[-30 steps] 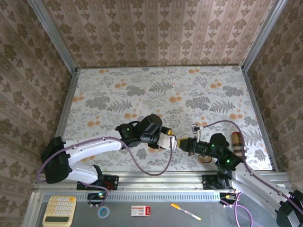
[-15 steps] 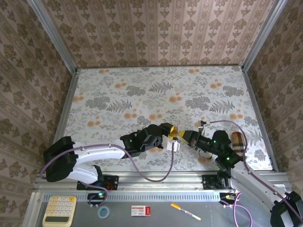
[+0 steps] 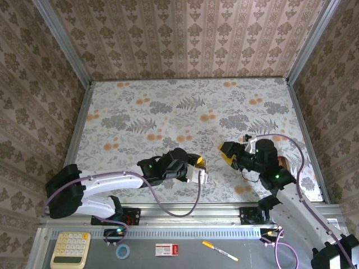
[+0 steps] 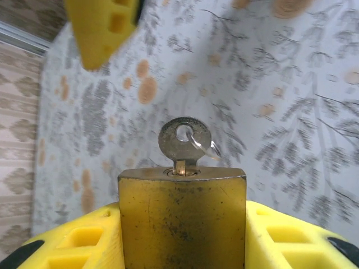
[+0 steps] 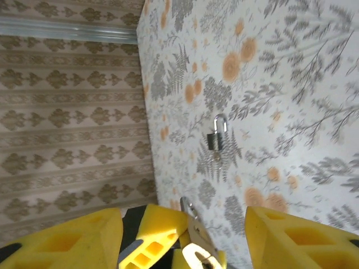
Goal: Unlock with the key
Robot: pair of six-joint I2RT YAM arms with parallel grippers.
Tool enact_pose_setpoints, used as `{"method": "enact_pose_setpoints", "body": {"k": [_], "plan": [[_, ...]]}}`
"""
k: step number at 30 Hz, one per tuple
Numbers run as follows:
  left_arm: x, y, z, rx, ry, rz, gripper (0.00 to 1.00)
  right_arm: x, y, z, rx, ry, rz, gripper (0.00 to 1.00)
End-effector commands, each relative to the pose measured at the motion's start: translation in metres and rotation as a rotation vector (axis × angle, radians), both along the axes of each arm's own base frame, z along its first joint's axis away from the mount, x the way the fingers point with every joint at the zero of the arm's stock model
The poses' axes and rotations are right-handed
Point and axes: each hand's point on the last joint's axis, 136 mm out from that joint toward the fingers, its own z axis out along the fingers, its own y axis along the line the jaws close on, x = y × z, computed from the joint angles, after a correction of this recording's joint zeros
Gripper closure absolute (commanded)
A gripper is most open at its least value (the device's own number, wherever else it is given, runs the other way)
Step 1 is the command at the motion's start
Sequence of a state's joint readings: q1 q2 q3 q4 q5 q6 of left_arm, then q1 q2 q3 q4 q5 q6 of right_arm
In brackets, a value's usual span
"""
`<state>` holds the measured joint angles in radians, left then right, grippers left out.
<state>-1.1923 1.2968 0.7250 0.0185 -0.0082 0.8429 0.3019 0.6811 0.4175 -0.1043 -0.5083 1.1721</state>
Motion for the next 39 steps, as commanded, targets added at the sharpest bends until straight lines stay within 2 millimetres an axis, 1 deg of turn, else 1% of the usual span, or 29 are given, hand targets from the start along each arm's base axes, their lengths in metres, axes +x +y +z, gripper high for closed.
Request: {"method": "enact_pose_setpoints", "body": {"k": [1,5,7,9,11,13,15,18,23,26,32,35,37,39], "plan": [[-0.012,0.004,0.026,-0.053,0.098,-0.019,1.0,-0.005,0.004,-0.015,-0.095,-0.017,0.121,0.39],[-0.01,0.006,0.036,-0.086,0.125,-0.011,1.0,-0.008,0.03,-0.009,-0.097,-0.083,0.292,0.4],[-0.013,0.004,0.038,-0.085,0.148,-0.022,1.0,-0.016,0.049,0.002,-0.081,-0.154,0.371,0.4],[-0.014,0.002,0.038,-0.083,0.158,-0.03,1.0,-0.024,0.062,0.005,-0.098,-0.187,0.431,0.4],[-0.013,0.0,0.039,-0.083,0.165,-0.031,1.0,-0.029,0.068,0.001,-0.106,-0.194,0.455,0.4],[-0.013,-0.001,0.038,-0.078,0.169,-0.034,1.0,-0.031,0.073,0.001,-0.066,-0.213,0.458,0.4],[-0.013,-0.002,0.036,-0.071,0.172,-0.039,1.0,-0.034,0.076,0.001,-0.055,-0.22,0.463,0.4],[-0.013,-0.006,0.04,-0.082,0.175,-0.05,1.0,-0.039,0.079,-0.005,-0.062,-0.215,0.479,0.41],[-0.011,-0.011,0.039,-0.072,0.184,-0.053,1.0,-0.045,0.085,-0.003,-0.054,-0.227,0.509,0.46],[-0.01,-0.012,0.039,-0.073,0.185,-0.053,1.0,-0.048,0.084,-0.008,-0.065,-0.215,0.516,0.51],[-0.007,-0.01,0.04,-0.074,0.193,-0.05,1.0,-0.057,0.078,-0.02,-0.073,-0.197,0.513,0.56],[-0.006,-0.012,0.04,-0.073,0.194,-0.05,1.0,-0.059,0.079,-0.02,-0.066,-0.197,0.522,0.57],[-0.007,-0.014,0.042,-0.08,0.198,-0.06,1.0,-0.057,0.078,-0.022,-0.07,-0.198,0.51,0.59],[-0.008,-0.015,0.042,-0.083,0.202,-0.066,1.0,-0.055,0.08,-0.019,-0.055,-0.207,0.506,0.61]]}}
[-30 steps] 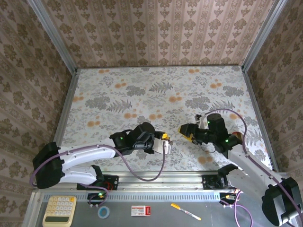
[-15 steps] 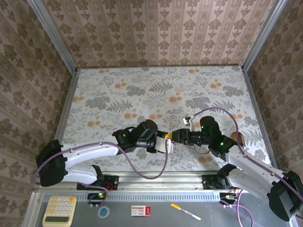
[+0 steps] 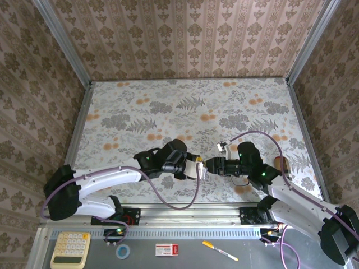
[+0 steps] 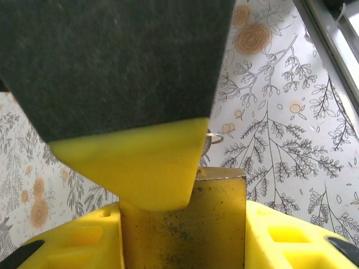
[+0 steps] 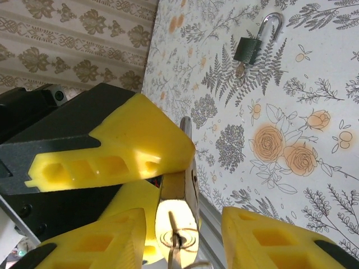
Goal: Unlock with the key
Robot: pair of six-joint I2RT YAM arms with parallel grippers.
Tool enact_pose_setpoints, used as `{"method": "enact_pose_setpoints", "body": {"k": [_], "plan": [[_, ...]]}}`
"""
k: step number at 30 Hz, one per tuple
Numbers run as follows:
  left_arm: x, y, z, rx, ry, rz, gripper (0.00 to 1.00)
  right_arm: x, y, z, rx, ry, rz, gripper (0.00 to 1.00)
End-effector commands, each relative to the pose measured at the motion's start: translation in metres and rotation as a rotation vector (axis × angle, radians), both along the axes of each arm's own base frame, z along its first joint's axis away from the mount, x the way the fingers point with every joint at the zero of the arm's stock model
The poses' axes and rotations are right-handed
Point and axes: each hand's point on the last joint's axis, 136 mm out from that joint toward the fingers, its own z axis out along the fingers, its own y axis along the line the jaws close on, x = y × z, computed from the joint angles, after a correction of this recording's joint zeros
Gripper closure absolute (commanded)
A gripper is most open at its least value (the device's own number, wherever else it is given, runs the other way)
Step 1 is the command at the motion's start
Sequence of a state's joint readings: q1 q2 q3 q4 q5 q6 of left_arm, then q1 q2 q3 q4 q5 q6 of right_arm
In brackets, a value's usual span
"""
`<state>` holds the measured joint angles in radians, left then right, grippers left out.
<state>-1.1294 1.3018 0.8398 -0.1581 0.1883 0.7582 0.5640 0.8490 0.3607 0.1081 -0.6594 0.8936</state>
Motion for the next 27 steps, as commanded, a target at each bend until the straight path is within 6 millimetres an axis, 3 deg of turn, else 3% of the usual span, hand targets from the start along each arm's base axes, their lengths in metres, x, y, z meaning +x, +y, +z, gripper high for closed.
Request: {"method": "enact_pose_setpoints", "body": {"k": [1,6,11,12,13,14,17,19,23,27], "plan": [[0.001,-0.015,0.026,-0.079,0.002,-0.02,1.0,-0.001,0.003,0.003,0.023,-0.016,0.01,0.62],[0.0,-0.02,0.028,-0.09,-0.003,-0.03,1.0,0.004,0.011,0.009,0.051,-0.018,0.022,0.71],[0.004,-0.027,0.032,-0.123,-0.015,-0.021,1.0,0.006,0.011,0.013,0.055,-0.023,0.007,0.98],[0.008,-0.029,0.035,-0.141,-0.018,-0.002,0.9,0.008,0.008,0.013,0.036,-0.028,-0.005,1.0],[0.014,-0.029,0.038,-0.161,-0.026,0.036,0.69,0.01,0.005,0.011,0.003,-0.035,-0.021,1.0],[0.022,-0.028,0.043,-0.183,-0.03,0.082,0.55,0.011,0.0,0.011,-0.023,-0.045,-0.037,1.0],[0.045,-0.012,0.066,-0.32,0.026,0.266,0.35,0.02,-0.016,0.013,-0.06,-0.076,-0.098,1.0],[0.059,0.007,0.079,-0.436,0.174,0.414,0.25,0.03,-0.026,0.018,-0.049,-0.106,-0.141,1.0],[0.074,0.037,0.079,-0.501,0.494,0.647,0.17,0.045,-0.029,0.029,-0.037,-0.186,-0.153,1.0],[0.073,0.038,0.075,-0.518,0.799,0.758,0.2,0.059,-0.021,0.042,-0.04,-0.287,-0.128,1.0]]}}
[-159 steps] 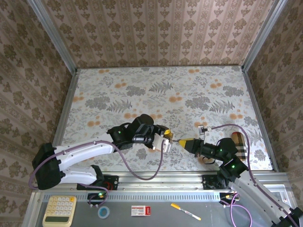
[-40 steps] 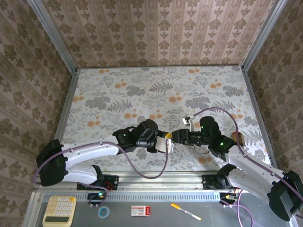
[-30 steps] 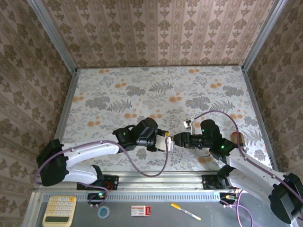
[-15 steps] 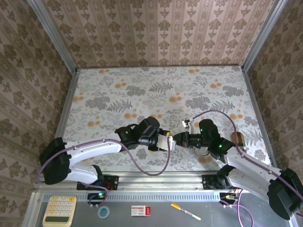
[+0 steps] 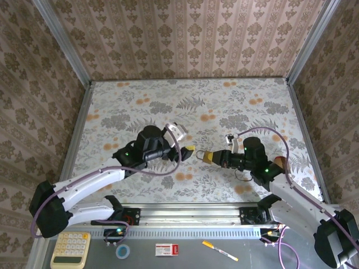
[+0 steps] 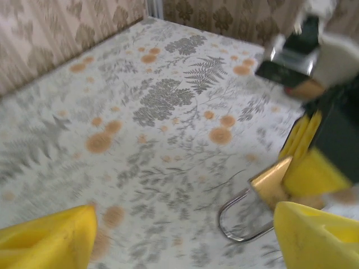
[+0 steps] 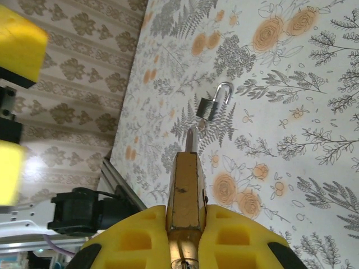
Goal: Unlock with the key
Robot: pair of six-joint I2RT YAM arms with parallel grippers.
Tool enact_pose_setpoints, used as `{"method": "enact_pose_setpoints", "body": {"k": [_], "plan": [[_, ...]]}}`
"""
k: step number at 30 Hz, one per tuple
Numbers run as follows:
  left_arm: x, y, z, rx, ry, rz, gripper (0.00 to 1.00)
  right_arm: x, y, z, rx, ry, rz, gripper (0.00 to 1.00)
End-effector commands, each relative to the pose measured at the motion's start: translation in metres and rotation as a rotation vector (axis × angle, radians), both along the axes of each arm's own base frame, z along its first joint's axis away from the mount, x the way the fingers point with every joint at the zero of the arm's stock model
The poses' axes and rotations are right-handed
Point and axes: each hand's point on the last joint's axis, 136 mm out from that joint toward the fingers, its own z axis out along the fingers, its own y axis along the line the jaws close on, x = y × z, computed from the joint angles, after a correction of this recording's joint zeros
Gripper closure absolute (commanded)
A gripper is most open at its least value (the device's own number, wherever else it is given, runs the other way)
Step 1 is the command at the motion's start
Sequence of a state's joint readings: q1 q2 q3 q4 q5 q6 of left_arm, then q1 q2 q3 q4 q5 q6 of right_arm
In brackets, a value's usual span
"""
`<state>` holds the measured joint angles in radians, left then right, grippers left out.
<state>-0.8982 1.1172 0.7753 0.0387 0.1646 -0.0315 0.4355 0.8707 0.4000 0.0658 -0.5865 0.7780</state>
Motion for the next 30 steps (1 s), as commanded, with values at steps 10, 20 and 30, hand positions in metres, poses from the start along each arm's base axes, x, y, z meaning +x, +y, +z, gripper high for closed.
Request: {"method": "enact_pose_setpoints", "body": {"k": [10,20,30], "plan": [[0.005,-0.008,-0.042,-0.149,0.711,0.251,0.39,0.026,0.021,0.059,0.012,-0.276,0.079,1.0],[0.008,-0.02,-0.056,-0.173,0.754,0.216,0.56,0.022,0.021,0.059,0.02,-0.262,0.077,1.0],[0.017,-0.029,-0.061,-0.195,0.739,0.194,0.63,0.015,0.026,0.06,0.066,-0.246,0.102,1.0]]}}
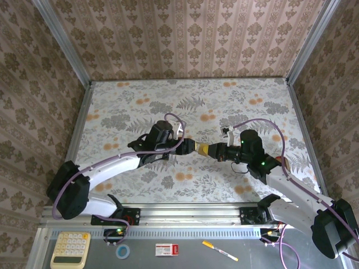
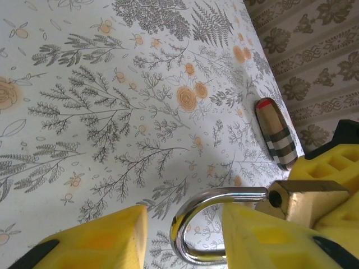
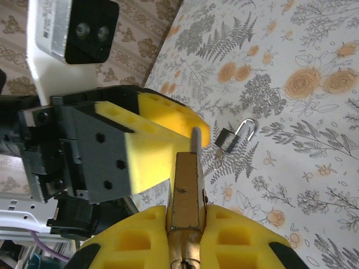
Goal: Unlock with the key
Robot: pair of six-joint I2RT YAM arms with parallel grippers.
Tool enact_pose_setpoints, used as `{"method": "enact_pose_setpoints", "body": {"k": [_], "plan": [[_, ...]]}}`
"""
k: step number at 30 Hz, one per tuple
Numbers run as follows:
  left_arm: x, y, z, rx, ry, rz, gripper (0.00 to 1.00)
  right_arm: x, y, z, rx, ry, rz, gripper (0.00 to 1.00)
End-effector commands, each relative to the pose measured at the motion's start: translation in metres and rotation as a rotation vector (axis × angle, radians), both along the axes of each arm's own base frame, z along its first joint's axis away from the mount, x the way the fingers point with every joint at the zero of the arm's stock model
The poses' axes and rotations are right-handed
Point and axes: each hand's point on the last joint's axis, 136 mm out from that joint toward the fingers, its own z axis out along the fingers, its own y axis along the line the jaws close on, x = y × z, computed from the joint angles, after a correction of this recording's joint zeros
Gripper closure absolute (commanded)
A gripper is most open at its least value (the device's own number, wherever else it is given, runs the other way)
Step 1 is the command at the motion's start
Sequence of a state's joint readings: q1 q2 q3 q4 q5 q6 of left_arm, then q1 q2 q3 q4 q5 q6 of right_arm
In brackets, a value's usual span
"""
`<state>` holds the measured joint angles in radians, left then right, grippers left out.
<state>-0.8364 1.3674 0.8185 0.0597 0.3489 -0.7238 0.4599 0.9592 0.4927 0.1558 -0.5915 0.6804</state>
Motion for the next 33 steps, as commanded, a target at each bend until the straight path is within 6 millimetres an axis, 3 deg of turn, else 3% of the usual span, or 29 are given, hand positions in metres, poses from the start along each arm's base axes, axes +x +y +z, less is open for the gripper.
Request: {"method": "enact_pose_setpoints", "body": {"k": [1,10,19,20,24,26,29,33], "plan": [[0.005,-0.004,0.004,-0.032,-0.016,-0.009,0.65,-0.004,0.009,0.027,0.069,-0.079,0.048,1.0],[0.006,-0.011,0.009,-0.079,-0.032,-0.041,0.95,-0.008,0.008,0.024,0.081,-0.069,0.043,1.0],[0.001,-0.011,0.011,-0.089,-0.02,-0.073,1.0,-0.008,0.006,0.025,0.083,-0.076,0.029,1.0],[0.002,-0.007,0.007,-0.069,-0.008,-0.059,0.98,-0.008,0.005,0.027,0.084,-0.081,0.024,1.0],[0.013,0.017,0.005,-0.021,-0.019,0.025,0.64,-0.008,0.003,0.027,0.083,-0.069,0.007,1.0],[0.02,0.029,0.006,0.009,-0.045,0.076,0.54,-0.009,0.006,0.03,0.114,-0.052,0.02,1.0],[0.036,0.037,0.008,0.028,-0.059,0.118,0.5,-0.013,0.011,0.039,0.164,-0.036,0.034,1.0],[0.057,0.027,0.005,0.03,-0.06,0.118,0.5,-0.019,0.019,0.041,0.21,0.017,0.052,1.0]]}}
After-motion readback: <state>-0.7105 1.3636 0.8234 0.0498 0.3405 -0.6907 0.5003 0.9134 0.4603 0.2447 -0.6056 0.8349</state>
